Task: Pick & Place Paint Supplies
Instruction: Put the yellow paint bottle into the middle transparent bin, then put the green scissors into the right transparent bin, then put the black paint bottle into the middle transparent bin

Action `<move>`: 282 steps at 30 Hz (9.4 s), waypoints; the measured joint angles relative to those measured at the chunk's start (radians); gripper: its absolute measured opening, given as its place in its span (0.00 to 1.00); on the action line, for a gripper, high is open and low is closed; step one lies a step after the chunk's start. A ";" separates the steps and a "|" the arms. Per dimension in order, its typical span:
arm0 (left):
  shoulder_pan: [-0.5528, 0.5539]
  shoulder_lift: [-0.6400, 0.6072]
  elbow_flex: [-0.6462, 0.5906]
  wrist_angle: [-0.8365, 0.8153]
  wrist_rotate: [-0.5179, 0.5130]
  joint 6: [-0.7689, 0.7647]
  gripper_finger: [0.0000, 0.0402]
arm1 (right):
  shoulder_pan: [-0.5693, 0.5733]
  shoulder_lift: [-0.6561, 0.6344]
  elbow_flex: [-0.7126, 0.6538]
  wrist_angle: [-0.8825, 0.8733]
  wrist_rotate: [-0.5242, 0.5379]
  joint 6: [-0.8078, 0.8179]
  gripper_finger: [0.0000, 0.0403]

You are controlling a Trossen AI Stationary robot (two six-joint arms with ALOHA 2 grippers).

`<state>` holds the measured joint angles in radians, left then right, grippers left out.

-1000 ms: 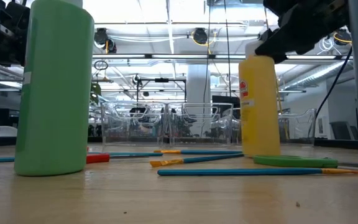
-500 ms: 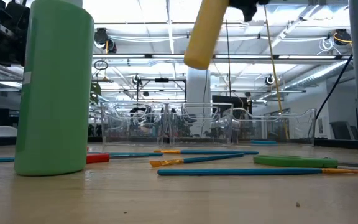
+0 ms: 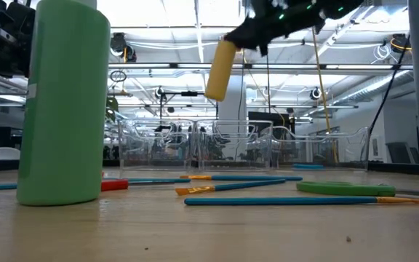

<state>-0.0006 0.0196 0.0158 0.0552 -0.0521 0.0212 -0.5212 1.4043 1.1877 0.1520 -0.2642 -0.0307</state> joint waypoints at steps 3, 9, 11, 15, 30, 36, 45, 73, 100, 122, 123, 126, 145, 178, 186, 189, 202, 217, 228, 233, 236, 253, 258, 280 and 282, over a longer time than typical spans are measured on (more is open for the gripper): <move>0.000 0.000 0.000 0.000 0.000 0.000 0.12 | -0.055 0.097 0.051 0.002 -0.003 -0.013 0.26; 0.000 0.000 0.000 0.001 0.000 0.000 0.12 | -0.122 0.246 0.076 0.048 0.005 -0.062 0.26; 0.000 0.000 0.000 0.000 0.000 0.000 0.12 | -0.133 0.284 0.076 0.077 0.002 -0.061 0.26; 0.000 0.000 0.000 0.000 0.000 0.000 0.12 | -0.147 0.342 0.077 0.124 0.001 -0.057 0.26; 0.000 0.000 0.000 0.001 0.000 0.000 0.12 | -0.146 0.431 0.077 0.137 0.060 -0.093 0.26; 0.000 0.000 0.000 0.000 0.000 0.000 0.12 | -0.141 0.430 0.077 0.142 0.055 -0.135 0.30; 0.000 0.000 0.000 0.001 0.000 0.000 0.12 | -0.131 0.428 0.078 0.144 0.055 -0.139 0.50; 0.000 0.000 0.000 0.001 0.000 0.000 0.12 | 0.332 -0.156 -0.039 -0.505 0.054 -0.085 0.55; 0.000 0.000 0.000 0.000 0.000 0.000 0.12 | 0.798 -0.020 -0.740 0.304 0.286 0.022 0.55; 0.000 0.000 0.000 0.000 0.000 0.000 0.12 | 0.832 0.148 -0.723 0.179 0.398 0.131 0.55; 0.000 0.000 0.000 0.001 0.000 0.000 0.12 | 0.832 0.144 -0.723 0.162 0.396 0.136 0.55; 0.000 0.000 0.000 0.000 0.000 0.000 0.12 | 0.831 0.118 -0.723 0.090 0.398 0.155 0.55; 0.000 0.000 0.000 0.000 0.000 0.000 0.12 | 0.830 -0.316 -0.730 -0.655 0.610 0.367 0.55; 0.000 0.000 0.000 0.000 0.000 0.000 0.12 | 0.829 -0.303 -0.728 -0.459 0.509 0.525 0.55; 0.000 0.000 0.000 0.001 0.000 0.000 0.12 | 0.830 -0.166 -0.727 -0.362 0.474 0.453 0.55; 0.000 0.000 0.000 0.001 0.000 0.000 0.12 | 0.827 -0.119 -0.723 -0.359 0.474 0.435 0.54; 0.000 0.000 0.000 0.000 0.000 0.000 0.12 | 0.826 -0.119 -0.724 -0.462 0.473 0.436 0.14; 0.000 0.000 0.000 0.000 0.000 0.000 0.12 | 0.825 -0.338 -0.731 -0.492 0.419 0.490 0.01; 0.000 0.000 0.000 0.001 0.000 0.000 0.12 | 0.824 -0.602 -0.730 -0.474 0.784 0.486 0.00; 0.000 0.000 0.000 0.000 0.000 0.000 0.12 | 0.759 -0.689 -0.729 -0.467 1.020 0.406 0.00; 0.000 0.000 0.000 0.001 0.000 0.000 0.12 | 0.661 -0.717 -0.729 -0.427 1.077 0.363 0.00; 0.000 0.000 0.000 0.001 0.000 0.000 0.12 | -0.374 -0.491 -0.727 -0.142 0.441 0.070 0.00; 0.000 0.000 0.000 0.000 0.000 0.000 0.12 | -0.493 -0.344 -0.727 -0.070 0.364 0.027 0.00; 0.000 0.000 0.000 0.001 0.000 0.000 0.12 | -0.398 -0.444 -0.727 0.001 0.328 -0.008 0.34; 0.000 0.000 0.000 0.001 0.000 0.000 0.12 | -0.341 -0.530 -0.727 -0.025 0.252 0.007 0.35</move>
<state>-0.0003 0.0195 0.0162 0.0559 -0.0521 0.0215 -0.8624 0.8743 0.4606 0.1270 -0.0117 -0.0233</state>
